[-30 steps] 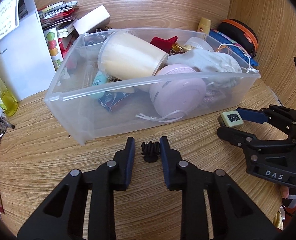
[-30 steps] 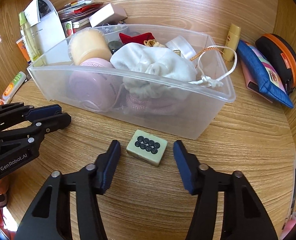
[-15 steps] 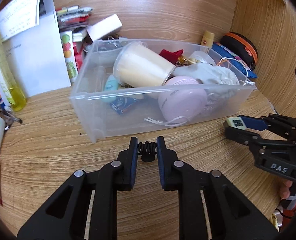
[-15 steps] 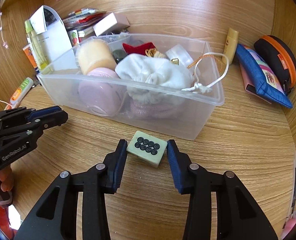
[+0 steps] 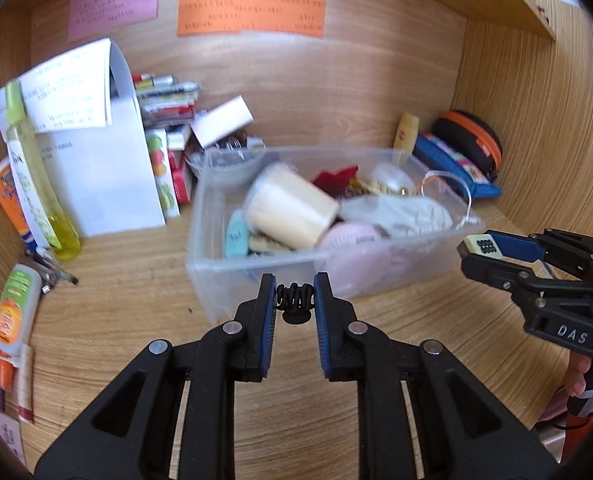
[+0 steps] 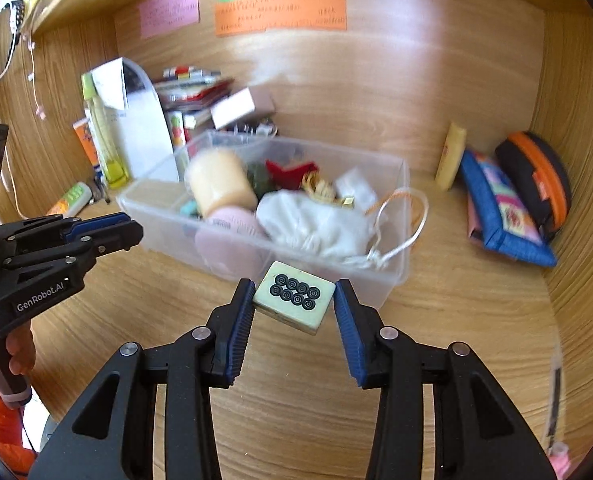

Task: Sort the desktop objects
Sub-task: 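Carry black clip into clear box with left gripper while right carries green tile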

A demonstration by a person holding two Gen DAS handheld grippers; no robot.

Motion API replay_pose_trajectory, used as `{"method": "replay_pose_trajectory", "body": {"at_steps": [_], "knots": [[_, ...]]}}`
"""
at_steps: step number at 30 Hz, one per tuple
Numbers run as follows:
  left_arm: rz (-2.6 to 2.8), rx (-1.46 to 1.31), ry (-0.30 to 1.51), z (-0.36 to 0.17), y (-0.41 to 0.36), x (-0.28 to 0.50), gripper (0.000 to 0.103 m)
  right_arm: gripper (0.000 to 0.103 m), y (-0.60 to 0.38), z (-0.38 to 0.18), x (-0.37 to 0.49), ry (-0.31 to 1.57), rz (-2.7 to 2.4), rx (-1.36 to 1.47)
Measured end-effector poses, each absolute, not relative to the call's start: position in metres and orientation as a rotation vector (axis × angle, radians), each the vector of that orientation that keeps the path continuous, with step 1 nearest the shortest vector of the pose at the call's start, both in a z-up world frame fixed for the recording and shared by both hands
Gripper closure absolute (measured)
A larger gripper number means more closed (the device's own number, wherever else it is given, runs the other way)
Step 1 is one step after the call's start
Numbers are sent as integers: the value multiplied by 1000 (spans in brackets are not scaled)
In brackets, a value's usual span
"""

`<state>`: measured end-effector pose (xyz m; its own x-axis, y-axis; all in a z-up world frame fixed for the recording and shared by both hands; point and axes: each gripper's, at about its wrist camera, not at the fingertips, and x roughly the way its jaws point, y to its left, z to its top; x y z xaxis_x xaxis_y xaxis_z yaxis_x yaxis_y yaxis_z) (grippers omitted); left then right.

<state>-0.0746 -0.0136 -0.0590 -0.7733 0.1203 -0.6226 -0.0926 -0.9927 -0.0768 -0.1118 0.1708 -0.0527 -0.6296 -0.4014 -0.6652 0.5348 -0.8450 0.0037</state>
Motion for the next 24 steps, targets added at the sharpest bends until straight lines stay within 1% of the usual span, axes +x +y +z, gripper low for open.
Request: {"method": "replay_pose_trajectory", "body": {"at_steps": [10, 24], "knots": [[2923, -921, -92, -37, -30, -78, 85, 66, 179, -27, -128, 235, -2472, 844], [2926, -922, -117, -34, -32, -106, 85, 66, 148, -16, -159, 251, -2441, 802]]}}
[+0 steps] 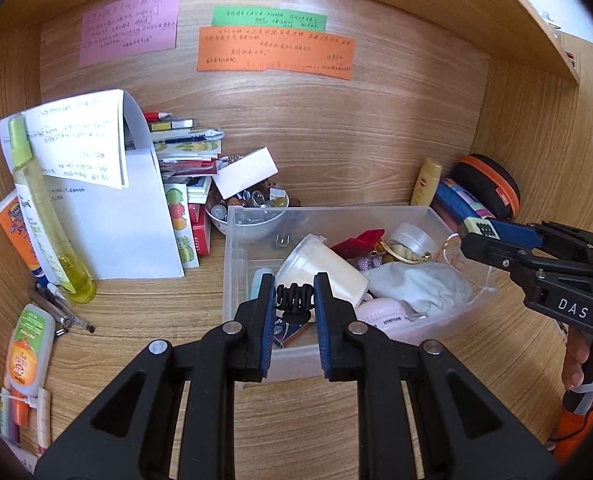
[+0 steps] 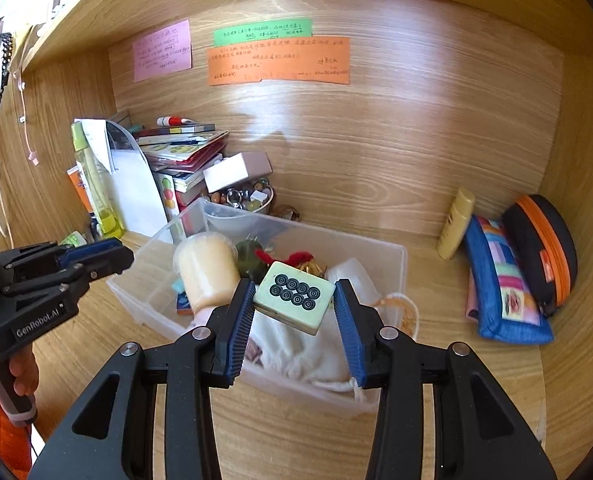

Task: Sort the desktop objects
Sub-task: 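Carry black clip into clear box with left gripper while right carries green tile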

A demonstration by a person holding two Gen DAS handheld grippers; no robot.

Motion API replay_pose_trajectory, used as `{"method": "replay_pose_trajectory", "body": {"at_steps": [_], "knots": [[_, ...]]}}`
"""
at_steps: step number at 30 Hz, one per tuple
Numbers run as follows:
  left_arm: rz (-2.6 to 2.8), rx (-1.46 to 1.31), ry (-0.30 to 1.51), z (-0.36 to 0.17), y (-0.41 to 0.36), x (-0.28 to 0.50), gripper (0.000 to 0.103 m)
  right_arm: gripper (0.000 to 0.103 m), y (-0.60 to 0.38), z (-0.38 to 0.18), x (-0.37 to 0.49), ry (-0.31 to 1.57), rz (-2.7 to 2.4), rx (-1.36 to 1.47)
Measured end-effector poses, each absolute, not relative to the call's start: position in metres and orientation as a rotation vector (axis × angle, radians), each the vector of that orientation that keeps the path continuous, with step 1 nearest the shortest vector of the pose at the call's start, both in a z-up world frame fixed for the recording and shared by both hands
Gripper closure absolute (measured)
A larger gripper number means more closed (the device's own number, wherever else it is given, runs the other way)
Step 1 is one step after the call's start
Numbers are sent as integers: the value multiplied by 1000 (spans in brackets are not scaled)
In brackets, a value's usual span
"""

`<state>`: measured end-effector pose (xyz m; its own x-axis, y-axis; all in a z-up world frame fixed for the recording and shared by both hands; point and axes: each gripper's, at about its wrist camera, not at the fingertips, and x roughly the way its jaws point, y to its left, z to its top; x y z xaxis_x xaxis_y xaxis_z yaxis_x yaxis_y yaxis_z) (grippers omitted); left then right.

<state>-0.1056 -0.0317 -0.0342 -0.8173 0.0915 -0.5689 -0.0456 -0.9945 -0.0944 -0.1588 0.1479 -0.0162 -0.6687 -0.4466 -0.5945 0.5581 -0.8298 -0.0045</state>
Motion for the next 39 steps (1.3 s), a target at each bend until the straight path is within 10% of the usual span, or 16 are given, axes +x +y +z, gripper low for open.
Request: {"method": "replay_pose_trajectory", "body": {"at_steps": [29, 39], "knots": [[2887, -1081, -113, -69, -39, -137, 85, 66, 102, -77, -203, 273, -2355, 993], [2862, -1066, -97, -68, -32, -134, 65, 65, 103, -76, -201, 266, -2362, 977]]}}
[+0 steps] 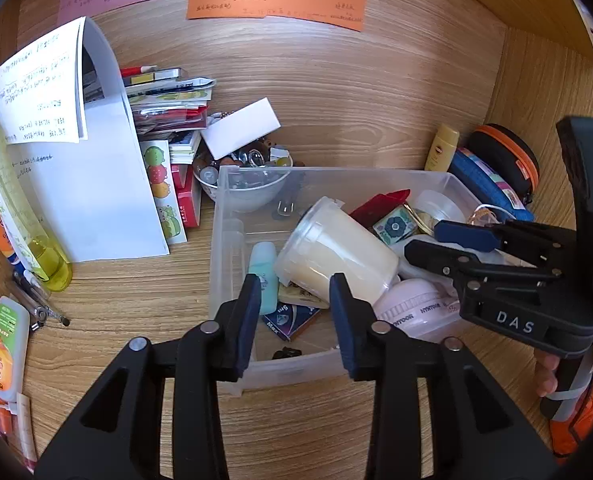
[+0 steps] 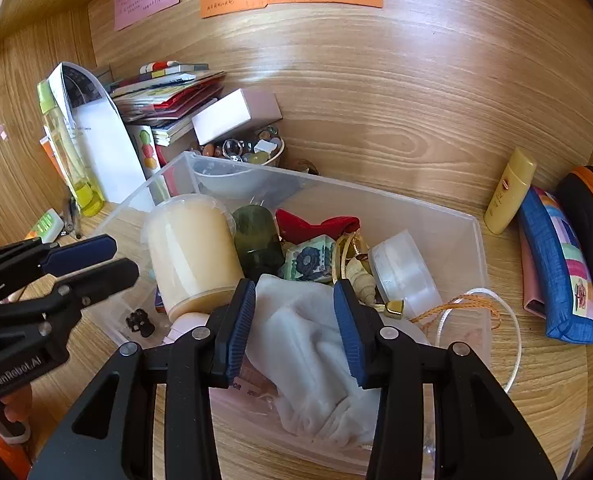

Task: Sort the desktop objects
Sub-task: 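Carry black clip into clear box with left gripper while right carries green tile, then open both grippers over the clear box to release clip and tile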

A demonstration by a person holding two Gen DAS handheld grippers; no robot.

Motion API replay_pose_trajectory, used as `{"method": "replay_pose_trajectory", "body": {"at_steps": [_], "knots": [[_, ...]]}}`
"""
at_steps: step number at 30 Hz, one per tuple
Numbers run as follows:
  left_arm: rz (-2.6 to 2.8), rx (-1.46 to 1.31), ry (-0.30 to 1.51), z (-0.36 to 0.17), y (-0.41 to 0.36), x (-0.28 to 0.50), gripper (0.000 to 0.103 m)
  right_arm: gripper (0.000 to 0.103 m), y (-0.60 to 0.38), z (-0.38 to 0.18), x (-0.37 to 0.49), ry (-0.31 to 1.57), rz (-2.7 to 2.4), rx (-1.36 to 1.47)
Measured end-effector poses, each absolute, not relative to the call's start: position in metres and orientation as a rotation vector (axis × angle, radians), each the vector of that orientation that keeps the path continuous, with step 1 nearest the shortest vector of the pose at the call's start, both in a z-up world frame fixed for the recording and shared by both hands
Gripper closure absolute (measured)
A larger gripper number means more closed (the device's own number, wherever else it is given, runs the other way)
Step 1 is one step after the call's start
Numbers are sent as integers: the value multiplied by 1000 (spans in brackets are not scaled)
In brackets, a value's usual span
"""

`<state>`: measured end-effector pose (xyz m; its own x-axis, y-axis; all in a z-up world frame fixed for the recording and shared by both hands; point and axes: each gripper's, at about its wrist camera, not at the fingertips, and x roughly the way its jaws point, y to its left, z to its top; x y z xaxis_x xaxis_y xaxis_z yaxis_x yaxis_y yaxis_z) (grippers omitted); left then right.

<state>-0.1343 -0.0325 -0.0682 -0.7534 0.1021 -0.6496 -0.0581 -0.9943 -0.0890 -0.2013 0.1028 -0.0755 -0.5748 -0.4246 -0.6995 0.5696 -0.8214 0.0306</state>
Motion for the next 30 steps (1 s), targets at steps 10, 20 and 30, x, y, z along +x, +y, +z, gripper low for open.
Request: {"method": "replay_pose_trajectory", "body": {"at_steps": [10, 20, 30], "knots": [[2832, -1049, -200, -64, -39, -130, 62, 55, 112, -57, -189, 236, -2368, 916], [2909, -975, -160, -46, -34, -104, 34, 36, 130, -41, -158, 284, -2435, 838], [3031, -911, -215, -24, -41, -72, 29, 29, 141, -34, -129, 318, -2453, 816]]}}
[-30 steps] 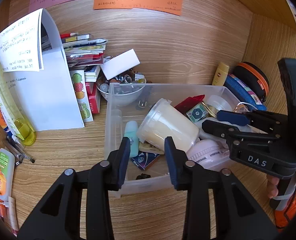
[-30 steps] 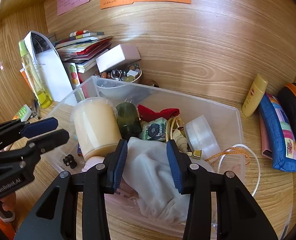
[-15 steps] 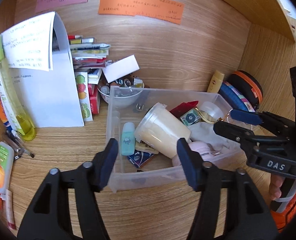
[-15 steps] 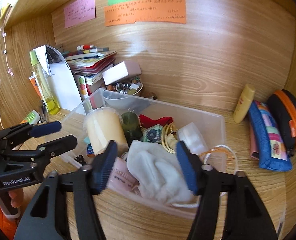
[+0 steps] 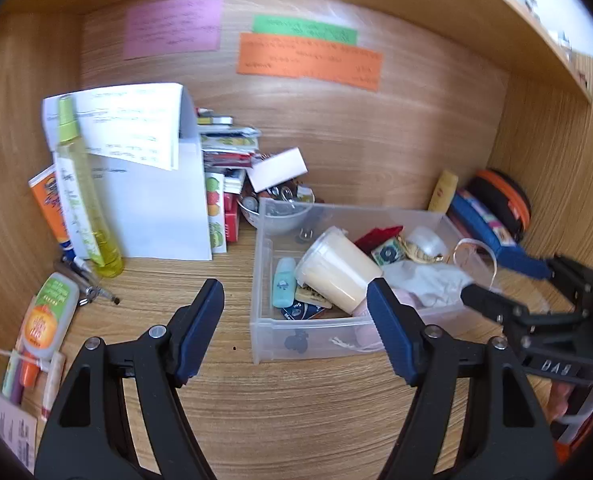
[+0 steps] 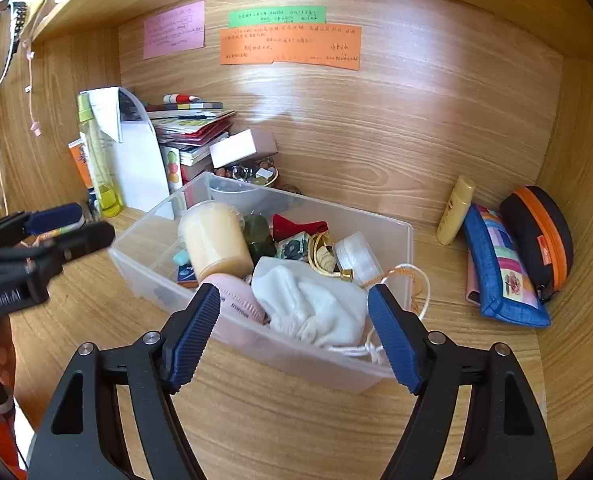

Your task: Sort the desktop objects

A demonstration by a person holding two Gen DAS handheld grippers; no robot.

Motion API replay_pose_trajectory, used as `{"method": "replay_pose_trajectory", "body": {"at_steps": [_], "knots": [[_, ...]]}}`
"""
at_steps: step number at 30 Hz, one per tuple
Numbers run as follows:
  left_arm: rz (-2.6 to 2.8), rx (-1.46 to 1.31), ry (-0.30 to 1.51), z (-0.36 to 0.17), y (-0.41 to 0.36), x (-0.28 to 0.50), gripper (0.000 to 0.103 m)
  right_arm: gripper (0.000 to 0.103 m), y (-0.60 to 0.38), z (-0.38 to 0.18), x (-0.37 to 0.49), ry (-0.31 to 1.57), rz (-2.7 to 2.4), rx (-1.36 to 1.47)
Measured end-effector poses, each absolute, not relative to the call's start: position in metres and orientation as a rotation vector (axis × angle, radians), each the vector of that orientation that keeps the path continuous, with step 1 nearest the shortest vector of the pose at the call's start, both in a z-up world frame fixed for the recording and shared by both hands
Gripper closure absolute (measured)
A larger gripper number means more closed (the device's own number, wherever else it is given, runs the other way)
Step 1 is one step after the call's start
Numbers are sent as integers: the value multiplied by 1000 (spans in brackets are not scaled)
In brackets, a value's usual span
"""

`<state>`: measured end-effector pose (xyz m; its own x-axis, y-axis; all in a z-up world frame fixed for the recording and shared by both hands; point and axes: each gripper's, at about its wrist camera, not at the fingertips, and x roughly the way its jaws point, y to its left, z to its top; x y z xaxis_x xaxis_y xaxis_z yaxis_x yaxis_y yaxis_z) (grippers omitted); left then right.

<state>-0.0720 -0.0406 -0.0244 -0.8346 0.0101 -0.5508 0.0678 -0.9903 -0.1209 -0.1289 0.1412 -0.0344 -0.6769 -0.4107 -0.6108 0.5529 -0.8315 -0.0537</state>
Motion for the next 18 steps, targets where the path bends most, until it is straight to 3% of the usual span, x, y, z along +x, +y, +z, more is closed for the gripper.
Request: {"method": "replay_pose_trajectory", "body": {"at_steps": [8, 18], "knots": [[-2950, 817, 281, -15, -44, -46, 17, 23, 153, -25, -100, 327, -2460, 758], [-2914, 763, 197, -15, -30, -20, 9, 22, 172, -20, -72, 308, -2462, 723]]}}
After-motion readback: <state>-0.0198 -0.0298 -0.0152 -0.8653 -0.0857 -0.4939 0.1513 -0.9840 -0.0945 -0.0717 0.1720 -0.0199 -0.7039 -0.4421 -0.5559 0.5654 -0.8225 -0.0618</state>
